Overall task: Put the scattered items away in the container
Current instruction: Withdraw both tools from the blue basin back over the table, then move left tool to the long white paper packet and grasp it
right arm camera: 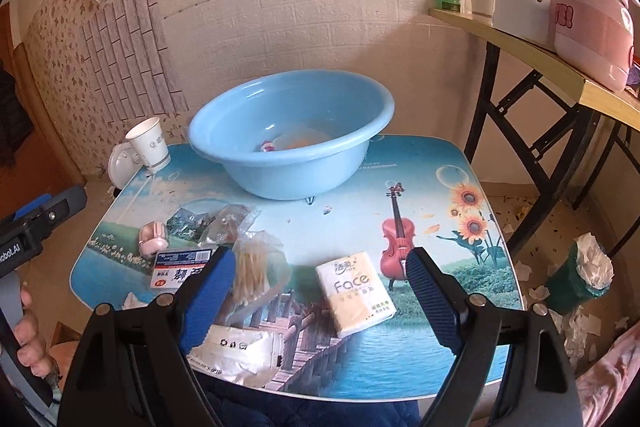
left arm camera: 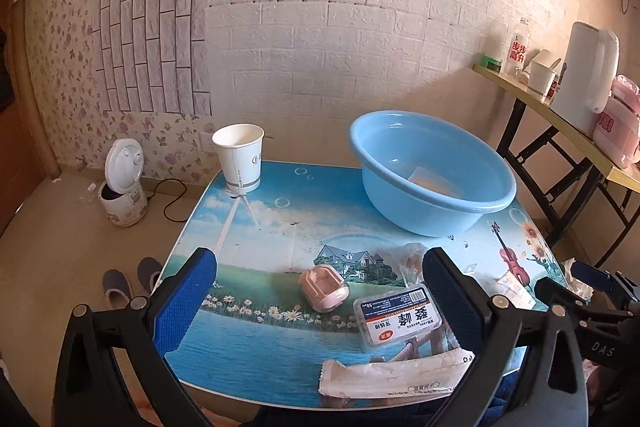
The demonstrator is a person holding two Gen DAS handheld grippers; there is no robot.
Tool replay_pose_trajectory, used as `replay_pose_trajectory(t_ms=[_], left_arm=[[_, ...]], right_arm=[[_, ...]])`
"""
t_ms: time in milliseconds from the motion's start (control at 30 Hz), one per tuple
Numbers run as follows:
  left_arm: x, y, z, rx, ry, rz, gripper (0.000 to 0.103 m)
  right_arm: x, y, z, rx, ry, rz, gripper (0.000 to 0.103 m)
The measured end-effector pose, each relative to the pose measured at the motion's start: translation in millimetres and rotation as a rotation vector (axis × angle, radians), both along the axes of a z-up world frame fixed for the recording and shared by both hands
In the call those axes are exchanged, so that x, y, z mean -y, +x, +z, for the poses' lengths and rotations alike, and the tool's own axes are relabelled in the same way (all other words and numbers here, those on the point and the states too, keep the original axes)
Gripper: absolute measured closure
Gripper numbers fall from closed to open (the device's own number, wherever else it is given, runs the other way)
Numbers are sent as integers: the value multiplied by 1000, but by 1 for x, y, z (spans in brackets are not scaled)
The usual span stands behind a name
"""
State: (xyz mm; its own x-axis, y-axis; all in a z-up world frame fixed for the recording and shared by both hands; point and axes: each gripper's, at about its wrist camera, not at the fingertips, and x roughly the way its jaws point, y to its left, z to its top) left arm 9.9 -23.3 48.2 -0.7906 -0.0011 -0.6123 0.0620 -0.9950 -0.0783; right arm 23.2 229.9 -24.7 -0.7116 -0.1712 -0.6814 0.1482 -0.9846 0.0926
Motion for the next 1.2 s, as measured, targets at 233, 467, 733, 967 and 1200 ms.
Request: replay_pose_trajectory(t_ms=[233, 467, 733, 967, 1200], left_arm=[[2, 6, -2, 0, 4, -2, 0], [4, 8, -8, 14, 15, -11, 0], [11, 10, -22, 44, 13, 1, 0], [12, 13, -35, 73, 22, -9, 0], [2, 19, -50, 98, -13, -51, 0]], right_arm=[[11, 12, 3, -17, 21, 24, 15], [12, 14, 0, -10, 37, 16, 15], [7, 15, -13, 13, 31, 14, 15], [-8, 17, -23, 25, 24, -7, 15], [-23, 17, -31, 43, 22, -34, 15]])
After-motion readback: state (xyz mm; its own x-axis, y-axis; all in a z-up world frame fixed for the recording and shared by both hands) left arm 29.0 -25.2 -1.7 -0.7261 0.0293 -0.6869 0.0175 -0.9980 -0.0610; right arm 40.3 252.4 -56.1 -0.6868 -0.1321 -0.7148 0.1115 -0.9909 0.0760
